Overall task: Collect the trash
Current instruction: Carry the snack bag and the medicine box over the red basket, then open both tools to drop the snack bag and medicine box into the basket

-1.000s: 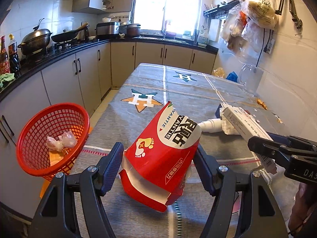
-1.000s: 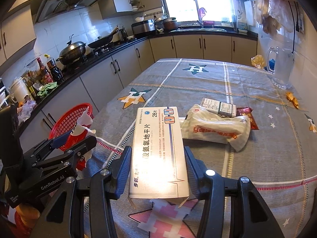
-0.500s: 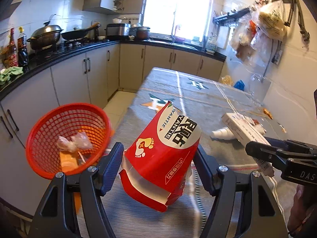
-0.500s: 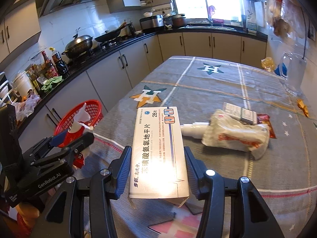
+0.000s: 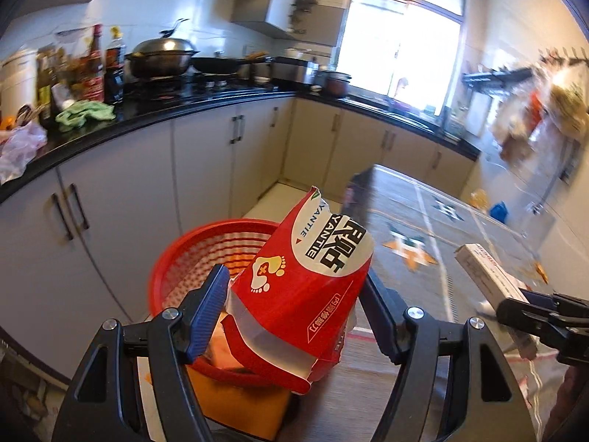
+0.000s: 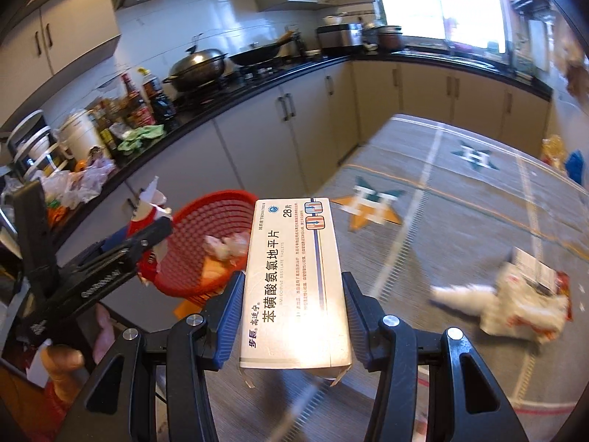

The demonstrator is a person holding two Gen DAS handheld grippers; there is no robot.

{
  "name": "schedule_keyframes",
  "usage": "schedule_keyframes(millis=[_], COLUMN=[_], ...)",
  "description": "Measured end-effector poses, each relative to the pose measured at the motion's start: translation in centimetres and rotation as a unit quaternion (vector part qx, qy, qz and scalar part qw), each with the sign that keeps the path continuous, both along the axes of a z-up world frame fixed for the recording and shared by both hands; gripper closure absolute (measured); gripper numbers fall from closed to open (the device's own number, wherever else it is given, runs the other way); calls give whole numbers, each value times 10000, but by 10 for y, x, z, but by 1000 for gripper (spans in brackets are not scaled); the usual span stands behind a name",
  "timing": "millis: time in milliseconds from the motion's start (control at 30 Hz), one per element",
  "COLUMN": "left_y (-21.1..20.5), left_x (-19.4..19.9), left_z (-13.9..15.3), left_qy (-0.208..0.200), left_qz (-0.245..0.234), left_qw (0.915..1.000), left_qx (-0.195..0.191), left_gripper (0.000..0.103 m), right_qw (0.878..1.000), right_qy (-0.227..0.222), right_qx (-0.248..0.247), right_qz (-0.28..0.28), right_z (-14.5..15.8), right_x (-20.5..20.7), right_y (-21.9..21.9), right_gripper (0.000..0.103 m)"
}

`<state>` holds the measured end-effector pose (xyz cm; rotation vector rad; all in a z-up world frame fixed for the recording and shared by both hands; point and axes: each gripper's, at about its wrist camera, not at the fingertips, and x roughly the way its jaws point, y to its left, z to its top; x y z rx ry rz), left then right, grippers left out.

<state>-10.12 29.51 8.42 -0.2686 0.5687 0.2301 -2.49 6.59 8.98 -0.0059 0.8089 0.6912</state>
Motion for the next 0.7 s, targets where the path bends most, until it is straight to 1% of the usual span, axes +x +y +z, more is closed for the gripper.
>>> schedule_keyframes(millis=[133,400,633,700], left_y=[22,47,65,67], left_x=[5,10,21,23], left_z=[-5,-20,-36,-39], left_qy=[86,209,374,387], left_qz=[141,333,377,369], left_qw=[9998,9990,9978,9977], left_qx=[-114,-228,-398,-415], left_gripper=[33,33,32,30], right_qw=[9995,9965,9933,9929], right_qy=[135,542,864,930], right_qx=[101,316,467,475], right_qz=[250,554,605,577], right_z=[1,-7,-20,-24], right_x=[12,39,60,65], right_y=[33,85,121,127], right_gripper=[48,48,46,46])
